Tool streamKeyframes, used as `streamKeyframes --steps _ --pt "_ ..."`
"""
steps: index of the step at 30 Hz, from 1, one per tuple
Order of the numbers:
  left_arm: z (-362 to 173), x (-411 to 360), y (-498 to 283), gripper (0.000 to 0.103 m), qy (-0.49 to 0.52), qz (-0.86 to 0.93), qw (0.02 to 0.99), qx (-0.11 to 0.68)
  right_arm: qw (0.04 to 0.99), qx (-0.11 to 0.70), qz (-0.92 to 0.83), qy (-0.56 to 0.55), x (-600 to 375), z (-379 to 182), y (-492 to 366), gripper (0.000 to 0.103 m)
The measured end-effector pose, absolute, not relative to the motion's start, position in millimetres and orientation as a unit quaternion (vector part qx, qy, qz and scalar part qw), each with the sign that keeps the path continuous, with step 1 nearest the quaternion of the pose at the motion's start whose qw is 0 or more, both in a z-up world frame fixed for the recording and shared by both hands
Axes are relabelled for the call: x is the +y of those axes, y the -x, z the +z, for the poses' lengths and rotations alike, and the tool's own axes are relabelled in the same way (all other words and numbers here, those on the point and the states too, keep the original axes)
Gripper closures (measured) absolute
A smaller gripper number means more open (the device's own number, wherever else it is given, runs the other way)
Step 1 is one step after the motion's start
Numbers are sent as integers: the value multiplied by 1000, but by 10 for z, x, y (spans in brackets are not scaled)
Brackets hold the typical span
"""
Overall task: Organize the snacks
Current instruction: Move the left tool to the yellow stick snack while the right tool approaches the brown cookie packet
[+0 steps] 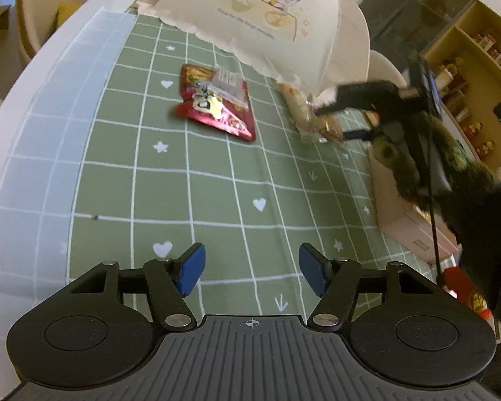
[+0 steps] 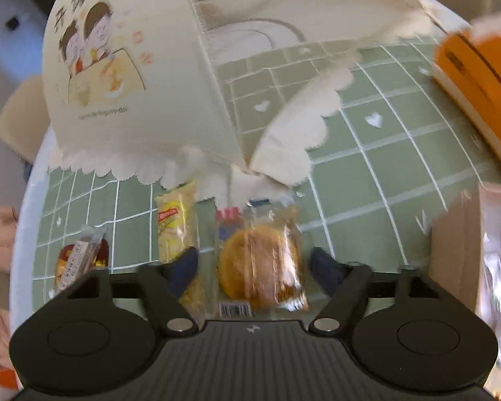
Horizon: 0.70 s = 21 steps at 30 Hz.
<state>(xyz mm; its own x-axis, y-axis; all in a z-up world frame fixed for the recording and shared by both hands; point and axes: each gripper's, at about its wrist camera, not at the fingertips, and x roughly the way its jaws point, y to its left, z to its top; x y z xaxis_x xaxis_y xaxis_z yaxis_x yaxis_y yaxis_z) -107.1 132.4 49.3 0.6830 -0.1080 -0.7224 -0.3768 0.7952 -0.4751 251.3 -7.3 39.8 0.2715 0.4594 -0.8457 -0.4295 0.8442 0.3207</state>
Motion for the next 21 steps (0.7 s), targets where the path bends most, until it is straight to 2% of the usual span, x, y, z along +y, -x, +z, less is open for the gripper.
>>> streamKeyframes --steps 1,6,10,14,17,21 --pt "486 1345 1061 35 313 81 862 389 793 538 285 -3 -75 400 -2452 47" --pt "447 1435 944 35 316 83 858 396 779 521 336 91 -79 438 -1872 54" --pt "540 1491 639 35 276 59 872 401 766 489 388 155 -166 504 -1241 54" --pt "725 1475 273 35 224 37 895 385 758 480 406 172 -360 564 -798 54" --pt "795 1442 7 35 176 35 911 370 772 461 397 183 -571 617 -544 51" --pt "826 1520 -374 36 150 61 917 364 796 432 380 190 -817 709 -335 37"
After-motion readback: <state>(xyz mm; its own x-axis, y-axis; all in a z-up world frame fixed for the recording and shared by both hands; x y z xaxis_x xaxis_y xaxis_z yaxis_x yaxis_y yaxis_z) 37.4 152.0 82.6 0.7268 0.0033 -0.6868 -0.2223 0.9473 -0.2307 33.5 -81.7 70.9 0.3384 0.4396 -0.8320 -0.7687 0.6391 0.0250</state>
